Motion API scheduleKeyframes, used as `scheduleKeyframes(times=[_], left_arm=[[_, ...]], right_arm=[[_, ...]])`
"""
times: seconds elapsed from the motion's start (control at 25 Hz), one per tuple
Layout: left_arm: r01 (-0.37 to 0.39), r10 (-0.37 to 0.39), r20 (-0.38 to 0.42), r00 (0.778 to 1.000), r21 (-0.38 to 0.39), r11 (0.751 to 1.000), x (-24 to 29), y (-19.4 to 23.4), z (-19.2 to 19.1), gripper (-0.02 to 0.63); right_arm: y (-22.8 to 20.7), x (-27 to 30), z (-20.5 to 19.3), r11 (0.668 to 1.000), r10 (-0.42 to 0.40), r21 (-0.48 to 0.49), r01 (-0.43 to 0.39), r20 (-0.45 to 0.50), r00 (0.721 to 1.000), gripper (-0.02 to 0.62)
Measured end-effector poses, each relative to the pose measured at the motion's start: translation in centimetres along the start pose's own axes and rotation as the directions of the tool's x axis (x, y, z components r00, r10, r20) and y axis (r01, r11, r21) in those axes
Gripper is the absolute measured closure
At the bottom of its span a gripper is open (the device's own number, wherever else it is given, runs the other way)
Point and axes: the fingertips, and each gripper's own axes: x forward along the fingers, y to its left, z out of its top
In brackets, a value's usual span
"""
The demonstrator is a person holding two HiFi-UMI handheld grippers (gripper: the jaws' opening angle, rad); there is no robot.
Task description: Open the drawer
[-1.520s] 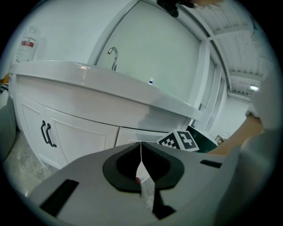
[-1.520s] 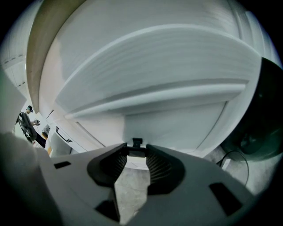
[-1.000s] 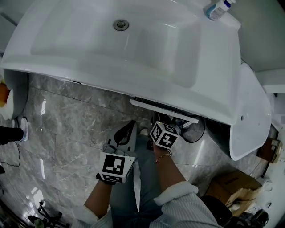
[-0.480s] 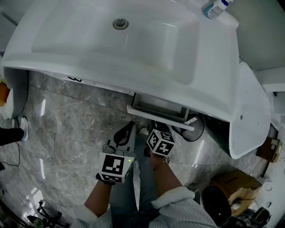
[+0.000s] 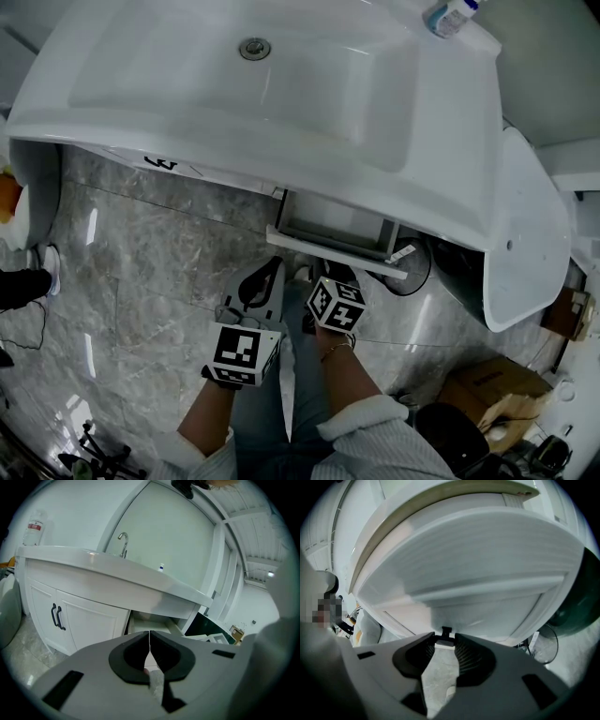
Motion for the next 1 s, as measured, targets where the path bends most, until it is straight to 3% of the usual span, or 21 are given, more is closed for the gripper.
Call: scheduleKeyframes(times=[1.0], left_arm=[[-0.001, 0.001, 0.008, 1.0, -0.008, 1.0, -0.2, 0.4, 0.3, 0.586]], right_arm=[[-0.3, 0.0, -1.2, 1.0, -0.029, -0.003, 0.029, -0.018, 0.999, 0.443]])
